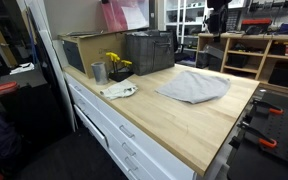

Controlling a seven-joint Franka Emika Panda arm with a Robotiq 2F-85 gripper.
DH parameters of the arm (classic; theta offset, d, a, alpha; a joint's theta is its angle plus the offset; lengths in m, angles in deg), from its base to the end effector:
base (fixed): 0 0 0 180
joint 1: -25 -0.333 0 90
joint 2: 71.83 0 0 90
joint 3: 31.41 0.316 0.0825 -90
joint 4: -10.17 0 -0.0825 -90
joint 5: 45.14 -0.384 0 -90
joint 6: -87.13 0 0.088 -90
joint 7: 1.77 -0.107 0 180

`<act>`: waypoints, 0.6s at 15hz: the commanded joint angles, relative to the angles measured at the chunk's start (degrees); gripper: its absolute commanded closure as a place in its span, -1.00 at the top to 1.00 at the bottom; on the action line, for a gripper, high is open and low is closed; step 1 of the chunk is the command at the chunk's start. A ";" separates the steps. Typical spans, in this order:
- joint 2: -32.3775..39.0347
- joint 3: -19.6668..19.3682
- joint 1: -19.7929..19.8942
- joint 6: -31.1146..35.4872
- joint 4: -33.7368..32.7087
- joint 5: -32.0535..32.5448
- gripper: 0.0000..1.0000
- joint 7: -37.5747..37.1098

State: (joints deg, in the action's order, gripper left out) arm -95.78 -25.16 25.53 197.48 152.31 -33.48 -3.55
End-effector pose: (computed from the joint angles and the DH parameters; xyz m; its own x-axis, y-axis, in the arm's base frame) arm 0.3973 0.0262 0.4295 0.9824 0.1229 -0.1409 0.1528 -0.9622 0.2255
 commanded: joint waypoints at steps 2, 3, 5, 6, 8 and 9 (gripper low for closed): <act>7.31 -3.06 1.39 9.99 -1.81 1.43 1.00 -2.87; 9.62 -3.60 1.59 13.24 -2.37 1.02 1.00 -3.26; 14.96 -4.55 1.83 19.70 -3.98 -0.07 1.00 -3.61; 17.68 -4.87 1.78 22.40 -4.92 -0.37 1.00 -3.90; 24.05 -5.44 1.50 27.37 -7.83 -1.14 1.00 -4.17; 27.00 -5.59 1.39 28.99 -9.50 -1.24 1.00 -4.33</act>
State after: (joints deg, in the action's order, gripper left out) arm -77.78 -30.17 27.10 222.58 148.78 -33.61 -6.71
